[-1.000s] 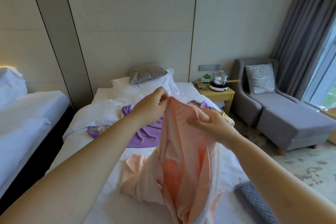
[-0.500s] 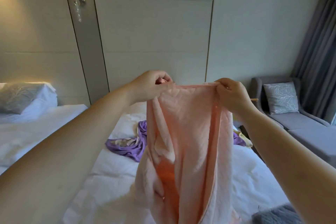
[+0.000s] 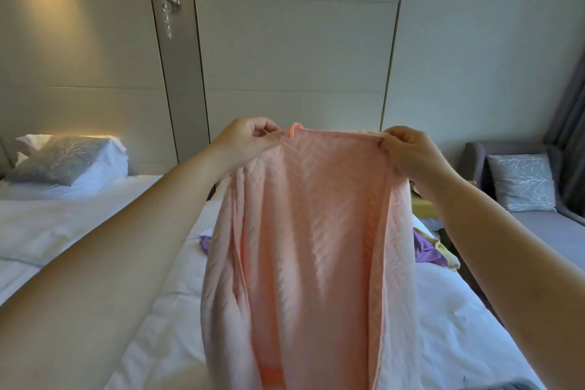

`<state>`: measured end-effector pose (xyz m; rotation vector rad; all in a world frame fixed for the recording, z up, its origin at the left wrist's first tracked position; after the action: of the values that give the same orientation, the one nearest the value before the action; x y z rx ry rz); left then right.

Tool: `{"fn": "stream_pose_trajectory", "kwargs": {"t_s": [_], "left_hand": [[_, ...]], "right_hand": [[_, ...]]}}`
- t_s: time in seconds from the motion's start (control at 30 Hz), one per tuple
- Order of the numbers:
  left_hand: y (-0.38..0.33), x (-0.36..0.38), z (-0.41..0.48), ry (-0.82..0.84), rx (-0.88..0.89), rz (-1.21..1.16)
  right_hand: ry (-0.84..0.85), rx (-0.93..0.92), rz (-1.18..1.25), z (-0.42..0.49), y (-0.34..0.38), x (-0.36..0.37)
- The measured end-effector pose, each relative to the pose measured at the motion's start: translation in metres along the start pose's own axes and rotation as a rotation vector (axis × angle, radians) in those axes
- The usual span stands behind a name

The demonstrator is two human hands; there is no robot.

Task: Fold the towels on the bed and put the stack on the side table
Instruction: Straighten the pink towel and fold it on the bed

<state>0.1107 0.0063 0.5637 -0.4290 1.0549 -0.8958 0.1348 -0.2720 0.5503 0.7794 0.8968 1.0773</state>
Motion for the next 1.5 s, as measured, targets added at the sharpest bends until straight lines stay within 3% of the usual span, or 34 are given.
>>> {"fn": "stream_pose_trajectory", "kwargs": {"t_s": [0.13,0.33,0.47,0.53,0.63,0.8,0.93,1.1,1.2,1.37,1.5], "left_hand": [[-0.009,-0.008,0.003,-0.017,0.044,0.012],[-0.013,0.017,-0.018,0.259,0.022,-0.171],[-0.004,0.043,-0.032,0.257,0.005,0.013],[0.003,0.052,-0.039,0.277,-0.063,0.029],[0.016,0.062,-0.049,0.356,-0.136,-0.162],[0.025,0.064,-0.062,0.400,0.060,0.057],[0.023,0.055,-0.056,0.325,0.021,0.015],[0.005,0.038,-0.054,0.306,-0.005,-0.204],[-0.005,0.028,-0.050,0.246,-0.033,-0.177],[-0.025,0.014,-0.044,0.190,-0.013,-0.164],[-0.035,0.004,-0.035,0.106,0.028,-0.120]], "right_hand": [[0.046,0.002,0.043,0.001,0.001,-0.001],[0.310,0.001,0.245,-0.025,-0.010,0.021],[0.509,0.035,0.165,-0.049,-0.034,0.046],[0.538,0.085,0.163,-0.059,-0.046,0.055],[0.508,0.166,0.216,-0.069,-0.059,0.063],[0.510,0.183,0.199,-0.075,-0.065,0.066],[0.597,0.079,0.144,-0.076,-0.054,0.076],[0.835,0.049,0.384,-0.075,-0.042,0.087],[0.859,0.082,0.461,-0.073,-0.035,0.092],[0.921,-0.022,0.535,-0.075,-0.011,0.099],[0.883,-0.067,0.458,-0.068,0.010,0.095]]}}
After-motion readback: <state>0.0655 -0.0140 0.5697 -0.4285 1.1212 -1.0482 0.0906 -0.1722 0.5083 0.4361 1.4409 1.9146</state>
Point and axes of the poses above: each hand's wrist, its own z-axis towards the middle knuckle, its own x-axis out of the palm, y = z × x, the point moved 2 cm from there along z, towards the middle knuckle, and after that the axes turned 9 degrees about z, right-handed, at the moved point
